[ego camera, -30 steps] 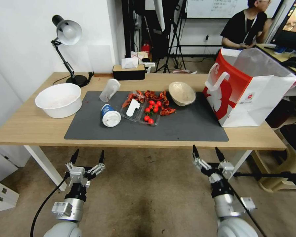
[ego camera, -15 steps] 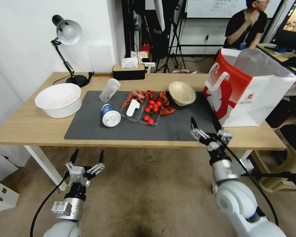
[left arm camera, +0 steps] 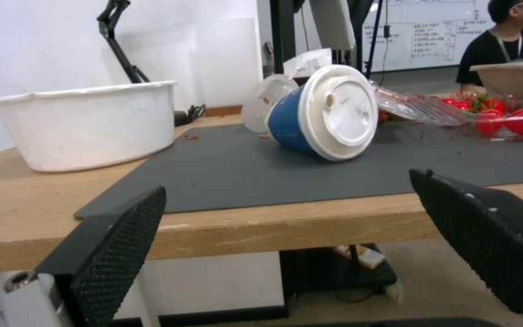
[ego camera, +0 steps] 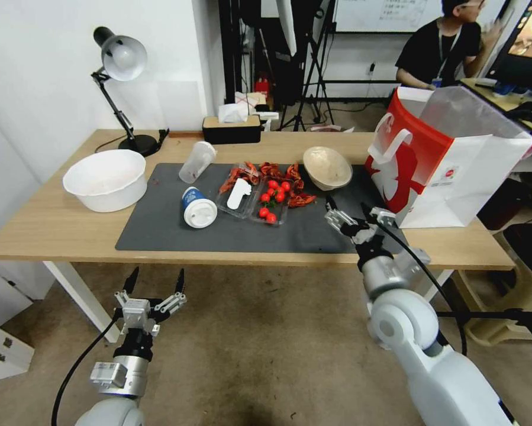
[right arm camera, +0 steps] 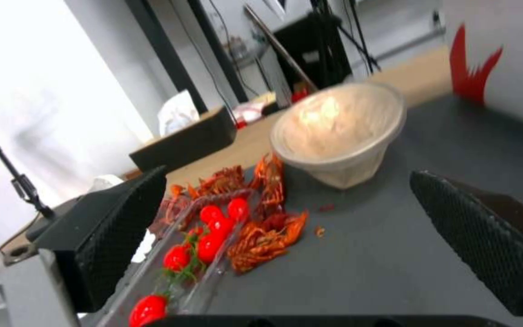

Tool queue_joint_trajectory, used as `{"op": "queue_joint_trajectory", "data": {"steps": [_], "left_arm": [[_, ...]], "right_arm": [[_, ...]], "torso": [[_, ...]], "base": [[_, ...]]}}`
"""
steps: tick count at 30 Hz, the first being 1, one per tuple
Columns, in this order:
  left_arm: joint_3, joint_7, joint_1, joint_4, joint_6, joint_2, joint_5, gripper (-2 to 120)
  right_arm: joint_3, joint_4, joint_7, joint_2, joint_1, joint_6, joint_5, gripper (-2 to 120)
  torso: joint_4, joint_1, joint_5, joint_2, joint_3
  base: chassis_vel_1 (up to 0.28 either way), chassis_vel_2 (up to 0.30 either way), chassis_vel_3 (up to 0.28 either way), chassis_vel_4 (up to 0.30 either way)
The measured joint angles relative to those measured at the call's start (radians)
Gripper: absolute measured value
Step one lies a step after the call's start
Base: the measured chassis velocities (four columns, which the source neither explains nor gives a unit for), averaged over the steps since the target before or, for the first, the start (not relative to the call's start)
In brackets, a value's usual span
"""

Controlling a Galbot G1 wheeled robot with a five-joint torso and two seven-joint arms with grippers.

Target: Pick up the trash from the table and place it into the takeout bag.

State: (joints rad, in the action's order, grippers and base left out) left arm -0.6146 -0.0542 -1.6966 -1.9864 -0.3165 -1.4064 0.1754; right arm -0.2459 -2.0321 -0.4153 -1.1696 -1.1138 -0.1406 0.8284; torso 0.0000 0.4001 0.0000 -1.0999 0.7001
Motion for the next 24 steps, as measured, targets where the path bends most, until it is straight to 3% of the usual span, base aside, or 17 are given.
{"op": "queue_joint_trajectory", "data": {"steps": [3,24], "left_arm": [[-0.001,0.000,-0.003,-0.001,0.000,-0.001,-0.001,100],[-0.002,0.001,0.001,0.006,0.000,-0.003,-0.005,100]], "right_arm": [[0.007,0.017,-0.050,-0.005,0.048,-0.038,0.087,100],[0.031,0.138,-0.197,-0.038,0.218,-0.125,0.218,100]], "torso": [[-0.0001,0.000,0.0000,0.000,0.000],[-0.0001,0.000,0.0002,0.000,0.000]], "base": [[0.000,0.000,0.000,0.000],[0.000,0.000,0.000,0.000]]}}
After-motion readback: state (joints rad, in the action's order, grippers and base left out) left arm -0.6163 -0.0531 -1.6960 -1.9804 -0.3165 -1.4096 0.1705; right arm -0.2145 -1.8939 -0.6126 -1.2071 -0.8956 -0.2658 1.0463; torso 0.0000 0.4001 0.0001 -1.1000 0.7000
